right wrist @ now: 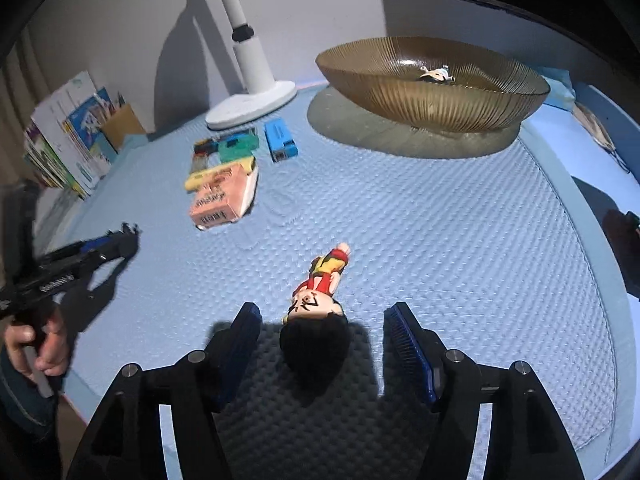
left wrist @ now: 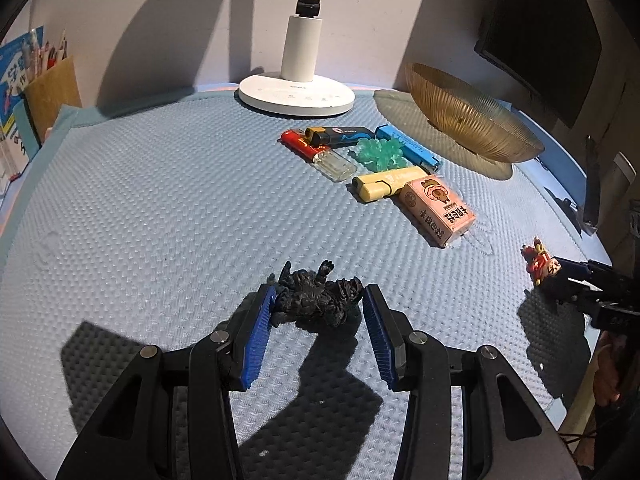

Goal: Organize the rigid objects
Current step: 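Carry the black figurine and doll over the amber bowl and open both grippers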

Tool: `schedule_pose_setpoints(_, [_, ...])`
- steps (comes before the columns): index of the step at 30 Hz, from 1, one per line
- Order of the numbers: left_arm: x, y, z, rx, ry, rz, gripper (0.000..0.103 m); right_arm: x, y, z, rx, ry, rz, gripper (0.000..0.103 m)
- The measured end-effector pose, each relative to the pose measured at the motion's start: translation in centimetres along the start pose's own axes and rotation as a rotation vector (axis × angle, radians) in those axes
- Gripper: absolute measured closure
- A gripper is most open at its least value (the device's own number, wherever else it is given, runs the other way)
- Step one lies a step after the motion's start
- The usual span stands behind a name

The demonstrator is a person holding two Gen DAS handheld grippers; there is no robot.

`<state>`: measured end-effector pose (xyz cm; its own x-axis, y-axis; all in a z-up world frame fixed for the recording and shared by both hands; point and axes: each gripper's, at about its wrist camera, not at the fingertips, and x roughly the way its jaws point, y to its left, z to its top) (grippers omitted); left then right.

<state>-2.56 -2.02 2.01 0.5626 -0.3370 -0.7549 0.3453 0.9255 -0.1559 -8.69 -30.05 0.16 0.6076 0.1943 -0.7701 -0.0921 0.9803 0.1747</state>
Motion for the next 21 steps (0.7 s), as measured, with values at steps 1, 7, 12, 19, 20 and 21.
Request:
schedule_pose_setpoints(1, [0.0,0.0,0.0,0.001,0.000,0.001,0.061,0.1,0.4,-0.1,-0.016,-0.007,-0.027,0.042])
schedule_pose_setpoints(7, [0.0,-0.5,-0.1,0.021,-0.006,0.032,0.061,-0.3,2.3,-0.3,-0.088,-0.065,-0.162,0.071])
schedule_pose_setpoints(12, [-0.6,-1.4,0.4,0.026,-0.030,0.032,0.061,-2.5,1.4,0.6,-0.060,-0.125,-0.133,0.071])
schedule_pose_setpoints(19, [-2.4,-5.0,4.3,0.081,-0.119,-0.014,0.061,-7.6,-3.2,4.5,0.000,-0.262,-0.188,0.071])
schedule_pose_setpoints(20, [-2.6,-5.8,5.2,0.099,-0.135,-0.023,0.061,-8.1,-3.9,5.2,0.008,-0.277,-0.196,0.071])
schedule_pose_setpoints(21, [-2.8,-6.8,6.4,0.120,-0.153,-0.034,0.061,-8.8,-4.9,6.1,0.022,-0.294,-0.207,0.071])
